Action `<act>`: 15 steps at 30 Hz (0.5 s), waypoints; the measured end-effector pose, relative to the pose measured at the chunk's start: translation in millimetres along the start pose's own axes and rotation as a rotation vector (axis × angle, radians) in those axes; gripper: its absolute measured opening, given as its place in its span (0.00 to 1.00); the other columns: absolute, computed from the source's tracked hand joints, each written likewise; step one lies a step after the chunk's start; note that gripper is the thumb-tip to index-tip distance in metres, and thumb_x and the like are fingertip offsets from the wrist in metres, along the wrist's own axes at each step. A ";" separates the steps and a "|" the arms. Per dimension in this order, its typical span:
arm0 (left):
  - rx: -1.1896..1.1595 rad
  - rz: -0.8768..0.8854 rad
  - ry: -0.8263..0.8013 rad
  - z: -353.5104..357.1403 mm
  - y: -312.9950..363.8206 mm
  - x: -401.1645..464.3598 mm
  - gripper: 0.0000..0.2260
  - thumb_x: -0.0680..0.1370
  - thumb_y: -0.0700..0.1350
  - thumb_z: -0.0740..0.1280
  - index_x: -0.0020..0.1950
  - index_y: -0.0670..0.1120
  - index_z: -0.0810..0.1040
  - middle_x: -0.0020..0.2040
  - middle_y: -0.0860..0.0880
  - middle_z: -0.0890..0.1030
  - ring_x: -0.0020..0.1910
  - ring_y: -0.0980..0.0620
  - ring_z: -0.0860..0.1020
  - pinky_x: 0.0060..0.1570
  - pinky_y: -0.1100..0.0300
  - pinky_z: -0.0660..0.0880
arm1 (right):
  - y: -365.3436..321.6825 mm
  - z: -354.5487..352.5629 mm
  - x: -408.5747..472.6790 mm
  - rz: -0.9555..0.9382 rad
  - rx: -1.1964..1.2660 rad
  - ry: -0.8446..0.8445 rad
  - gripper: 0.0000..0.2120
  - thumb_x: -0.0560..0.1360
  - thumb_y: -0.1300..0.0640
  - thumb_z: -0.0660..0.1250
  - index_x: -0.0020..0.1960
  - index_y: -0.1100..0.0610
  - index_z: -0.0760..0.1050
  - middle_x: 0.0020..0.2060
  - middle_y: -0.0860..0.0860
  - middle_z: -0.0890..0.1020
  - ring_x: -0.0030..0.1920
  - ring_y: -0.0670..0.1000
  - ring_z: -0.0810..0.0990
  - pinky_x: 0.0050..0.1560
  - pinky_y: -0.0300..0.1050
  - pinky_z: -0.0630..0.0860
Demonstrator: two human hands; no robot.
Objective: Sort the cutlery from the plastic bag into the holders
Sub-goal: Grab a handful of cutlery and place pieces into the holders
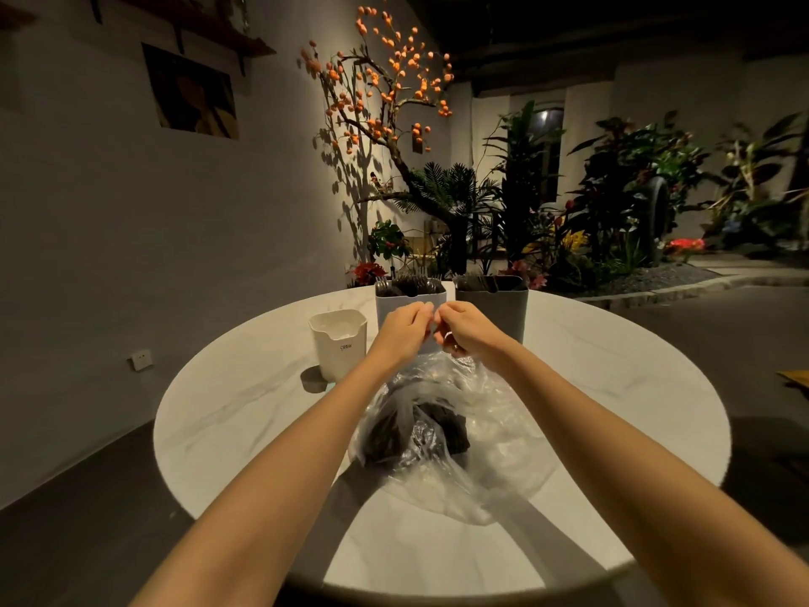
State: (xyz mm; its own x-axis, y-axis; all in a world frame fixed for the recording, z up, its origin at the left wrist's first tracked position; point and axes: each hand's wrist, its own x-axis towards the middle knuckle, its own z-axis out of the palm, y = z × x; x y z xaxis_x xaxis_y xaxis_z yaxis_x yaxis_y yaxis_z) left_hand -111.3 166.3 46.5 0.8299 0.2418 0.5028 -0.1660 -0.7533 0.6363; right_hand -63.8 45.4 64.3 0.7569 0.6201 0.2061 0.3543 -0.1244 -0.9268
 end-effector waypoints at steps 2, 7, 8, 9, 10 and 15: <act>-0.004 0.008 -0.013 5.9 4.1 -6.4 0.19 0.84 0.45 0.54 0.34 0.49 0.67 0.31 0.51 0.70 0.33 0.54 0.67 0.39 0.54 0.63 | 5.5 -3.2 -7.6 0.023 0.003 0.016 0.17 0.82 0.63 0.49 0.37 0.58 0.67 0.27 0.54 0.72 0.21 0.46 0.64 0.21 0.34 0.58; -0.067 -0.018 -0.034 17.8 5.4 -23.8 0.19 0.84 0.45 0.53 0.33 0.48 0.66 0.30 0.50 0.69 0.31 0.54 0.66 0.37 0.56 0.63 | 16.1 -7.0 -24.0 0.071 -0.033 0.034 0.17 0.82 0.61 0.49 0.37 0.58 0.68 0.28 0.53 0.73 0.24 0.47 0.66 0.24 0.35 0.61; -0.085 -0.028 -0.039 19.4 4.8 -27.0 0.19 0.84 0.45 0.53 0.33 0.48 0.66 0.30 0.50 0.70 0.31 0.53 0.67 0.37 0.56 0.64 | 18.4 -7.1 -27.1 0.081 -0.036 0.035 0.16 0.82 0.61 0.50 0.37 0.58 0.68 0.28 0.53 0.73 0.24 0.47 0.66 0.25 0.36 0.62; -0.096 -0.034 -0.041 20.9 3.5 -29.5 0.19 0.84 0.45 0.53 0.33 0.47 0.67 0.30 0.50 0.70 0.31 0.53 0.67 0.37 0.56 0.64 | 20.6 -6.6 -29.6 0.092 -0.037 0.035 0.16 0.82 0.61 0.50 0.38 0.58 0.68 0.28 0.53 0.74 0.25 0.48 0.67 0.26 0.36 0.63; -0.098 -0.039 -0.043 22.2 3.3 -32.9 0.19 0.84 0.45 0.53 0.33 0.47 0.68 0.30 0.50 0.70 0.31 0.53 0.67 0.37 0.56 0.65 | 22.6 -6.1 -32.6 0.106 -0.040 0.033 0.16 0.82 0.61 0.50 0.38 0.58 0.68 0.29 0.53 0.74 0.26 0.48 0.67 0.27 0.37 0.64; -0.044 -0.070 -0.070 28.3 -2.4 -52.6 0.20 0.85 0.48 0.53 0.34 0.49 0.71 0.32 0.50 0.74 0.33 0.56 0.72 0.35 0.69 0.70 | 35.2 -2.0 -44.2 0.189 -0.118 -0.039 0.16 0.82 0.58 0.52 0.40 0.59 0.73 0.32 0.54 0.78 0.31 0.49 0.74 0.33 0.39 0.73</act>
State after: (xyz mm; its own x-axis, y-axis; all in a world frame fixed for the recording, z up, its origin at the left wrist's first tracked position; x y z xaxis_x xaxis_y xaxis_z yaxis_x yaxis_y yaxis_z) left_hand -139.5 138.1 2.0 0.8752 0.2488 0.4150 -0.1281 -0.7079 0.6946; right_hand -83.6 12.0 23.1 0.7949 0.6065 0.0183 0.2722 -0.3295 -0.9041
